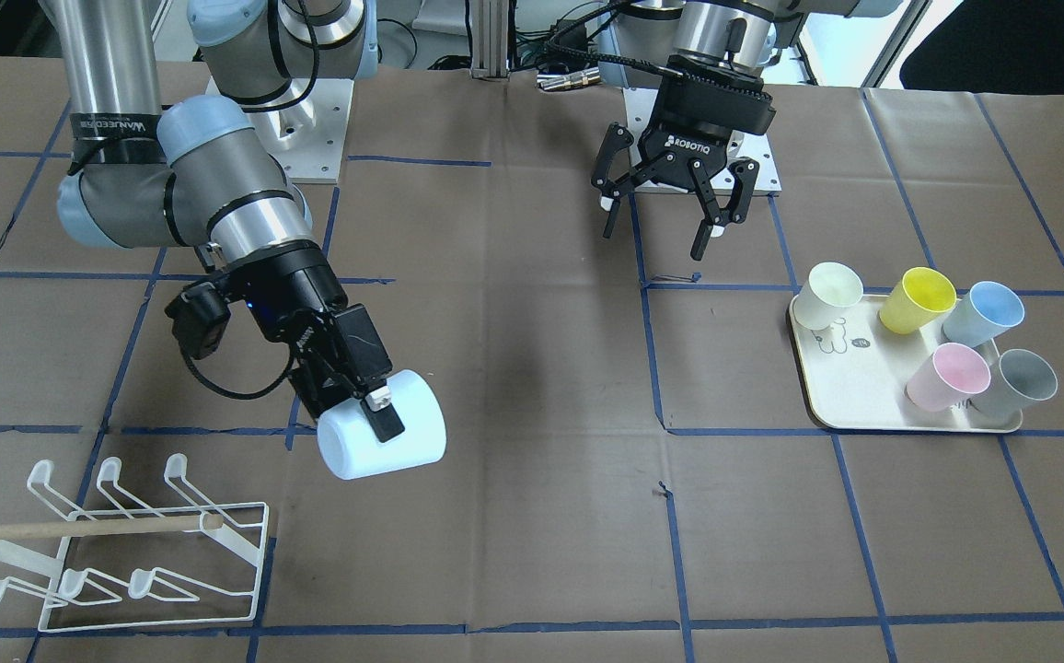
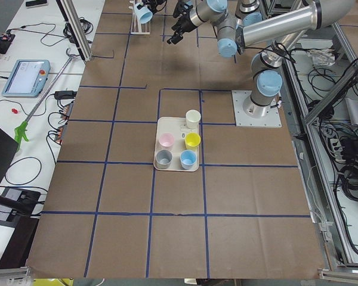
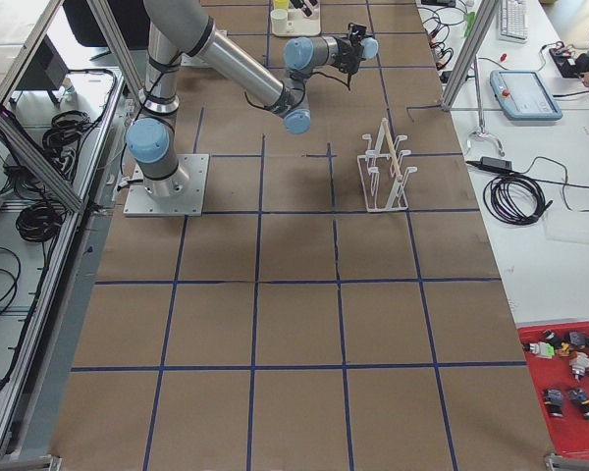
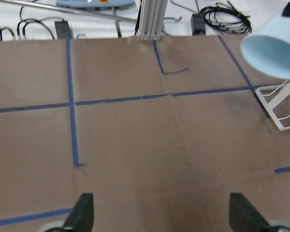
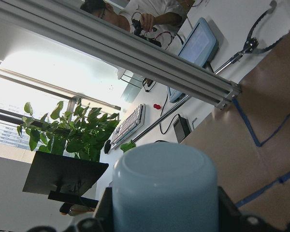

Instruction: Transfer IKEA cup to right arm and place on rack

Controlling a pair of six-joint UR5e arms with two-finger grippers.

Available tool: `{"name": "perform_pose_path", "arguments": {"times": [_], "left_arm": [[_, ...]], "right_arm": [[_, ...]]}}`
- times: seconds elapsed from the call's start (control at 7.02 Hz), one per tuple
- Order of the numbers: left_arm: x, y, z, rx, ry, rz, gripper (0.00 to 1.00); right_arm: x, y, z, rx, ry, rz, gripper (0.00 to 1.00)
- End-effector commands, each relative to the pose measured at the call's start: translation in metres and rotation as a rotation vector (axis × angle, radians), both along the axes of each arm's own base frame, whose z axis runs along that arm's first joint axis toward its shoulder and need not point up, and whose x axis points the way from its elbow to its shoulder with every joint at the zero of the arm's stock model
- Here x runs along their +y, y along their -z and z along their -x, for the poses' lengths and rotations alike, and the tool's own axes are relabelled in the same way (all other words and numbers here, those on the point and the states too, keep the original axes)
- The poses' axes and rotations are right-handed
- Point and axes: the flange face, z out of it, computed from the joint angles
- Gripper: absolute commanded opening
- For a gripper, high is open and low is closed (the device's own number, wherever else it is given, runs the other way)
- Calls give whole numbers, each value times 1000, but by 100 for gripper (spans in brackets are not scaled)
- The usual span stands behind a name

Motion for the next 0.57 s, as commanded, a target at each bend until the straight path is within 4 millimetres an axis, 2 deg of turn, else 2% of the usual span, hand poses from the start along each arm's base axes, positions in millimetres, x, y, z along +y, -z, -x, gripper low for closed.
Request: {"name": "perform_pose_path", "arguments": {"times": [0.0,0.14,0.43], "left_arm": [[-17,-44,-3,-41,-55,-243,100],[-37,-63,-3,-49,-82,-350,100],[-83,-93,-8,-144,-105,-527,100]], "right_arm": [[-9,-4,35,357,15,180,33],[-13,-4,49,479,34,220,29],[-19,-8,80,685,90,319,29]]}}
